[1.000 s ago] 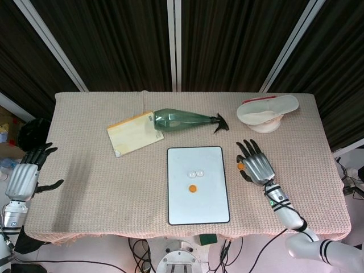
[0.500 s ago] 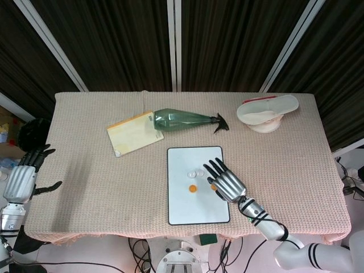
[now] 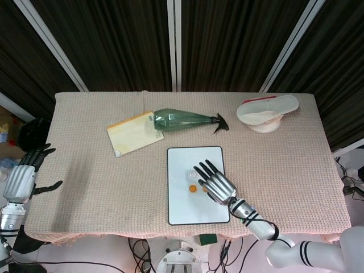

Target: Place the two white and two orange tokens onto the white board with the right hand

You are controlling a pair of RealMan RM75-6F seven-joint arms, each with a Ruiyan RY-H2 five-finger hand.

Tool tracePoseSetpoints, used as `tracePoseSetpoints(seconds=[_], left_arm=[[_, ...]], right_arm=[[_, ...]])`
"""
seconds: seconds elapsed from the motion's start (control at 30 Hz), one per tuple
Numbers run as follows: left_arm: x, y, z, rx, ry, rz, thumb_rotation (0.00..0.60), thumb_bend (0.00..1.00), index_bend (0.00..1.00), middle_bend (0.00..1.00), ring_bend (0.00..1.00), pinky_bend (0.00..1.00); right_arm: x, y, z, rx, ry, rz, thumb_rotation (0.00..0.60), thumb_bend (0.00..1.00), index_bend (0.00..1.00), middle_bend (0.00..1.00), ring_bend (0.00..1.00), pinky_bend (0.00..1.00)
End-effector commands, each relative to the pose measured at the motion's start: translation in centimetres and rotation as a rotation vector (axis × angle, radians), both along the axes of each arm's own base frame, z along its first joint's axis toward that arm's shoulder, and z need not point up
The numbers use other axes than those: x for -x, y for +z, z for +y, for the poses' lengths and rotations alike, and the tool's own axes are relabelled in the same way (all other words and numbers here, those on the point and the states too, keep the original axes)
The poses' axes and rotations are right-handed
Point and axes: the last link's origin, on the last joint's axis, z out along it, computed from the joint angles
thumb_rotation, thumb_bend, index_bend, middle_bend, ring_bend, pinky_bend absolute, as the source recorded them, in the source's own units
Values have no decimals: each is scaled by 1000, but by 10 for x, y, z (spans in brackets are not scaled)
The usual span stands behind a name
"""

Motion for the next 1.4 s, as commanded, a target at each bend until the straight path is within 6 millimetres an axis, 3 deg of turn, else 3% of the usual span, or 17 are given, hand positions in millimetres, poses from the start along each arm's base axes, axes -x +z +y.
tracePoseSetpoints(seconds=[0.03,1.4], left_arm=[[1,0,0,0,1,0,600,104,175,105,92,147],[8,-1,0,4,9,-11,600,114,175,105,92,147]], right_arm=[[-2,-2,-1,5,3,9,600,369,594,23,0,0],[-15,-18,0,-22,10,30,600,358,595,18,0,0]])
